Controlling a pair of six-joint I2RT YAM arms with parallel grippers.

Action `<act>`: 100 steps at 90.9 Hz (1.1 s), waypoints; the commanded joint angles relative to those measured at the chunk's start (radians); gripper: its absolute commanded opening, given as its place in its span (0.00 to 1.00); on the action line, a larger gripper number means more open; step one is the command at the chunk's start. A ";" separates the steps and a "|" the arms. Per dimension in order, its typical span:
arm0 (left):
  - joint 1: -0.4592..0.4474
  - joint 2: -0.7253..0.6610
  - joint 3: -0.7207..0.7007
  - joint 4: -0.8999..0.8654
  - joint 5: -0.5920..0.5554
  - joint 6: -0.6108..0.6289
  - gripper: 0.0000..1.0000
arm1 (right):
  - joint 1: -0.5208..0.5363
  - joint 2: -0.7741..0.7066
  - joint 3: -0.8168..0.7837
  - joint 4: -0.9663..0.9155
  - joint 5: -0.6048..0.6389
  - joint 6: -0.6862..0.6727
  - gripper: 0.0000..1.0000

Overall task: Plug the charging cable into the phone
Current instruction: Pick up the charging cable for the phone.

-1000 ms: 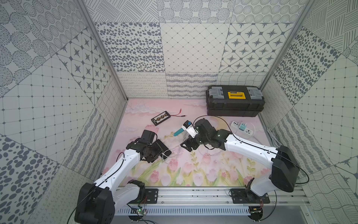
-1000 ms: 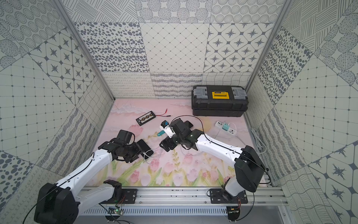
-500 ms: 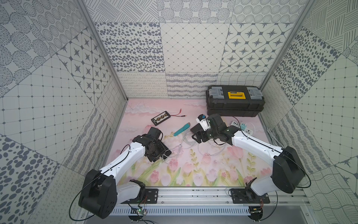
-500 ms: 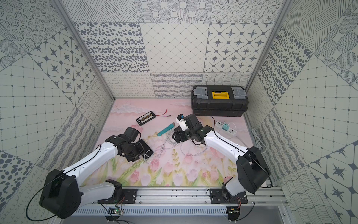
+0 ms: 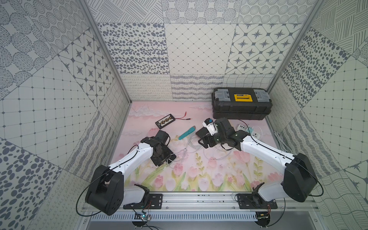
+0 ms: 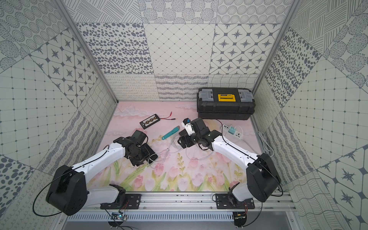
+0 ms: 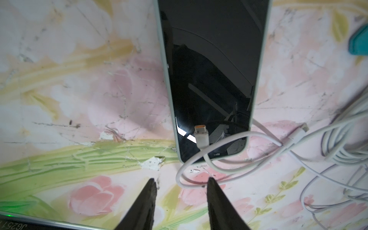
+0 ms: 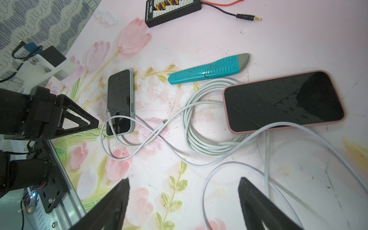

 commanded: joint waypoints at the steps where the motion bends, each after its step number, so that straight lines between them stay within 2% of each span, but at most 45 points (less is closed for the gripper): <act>1: -0.007 0.017 -0.007 -0.027 -0.029 -0.041 0.44 | -0.005 -0.005 0.002 0.014 -0.013 0.012 0.87; 20: -0.012 0.061 0.009 -0.023 -0.098 -0.079 0.44 | -0.005 0.002 -0.002 0.013 -0.026 0.010 0.87; 55: -0.011 0.180 0.127 0.011 -0.123 -0.112 0.43 | -0.005 0.006 -0.010 0.014 -0.061 0.009 0.87; 73: -0.011 0.238 0.128 0.025 -0.117 -0.120 0.38 | -0.004 -0.001 -0.017 0.014 -0.062 0.005 0.88; 86: -0.012 0.244 0.131 0.018 -0.142 -0.129 0.37 | -0.004 -0.001 -0.019 0.014 -0.072 0.002 0.88; 100: -0.015 0.252 0.130 0.022 -0.146 -0.131 0.32 | -0.004 0.000 -0.022 0.013 -0.079 0.000 0.88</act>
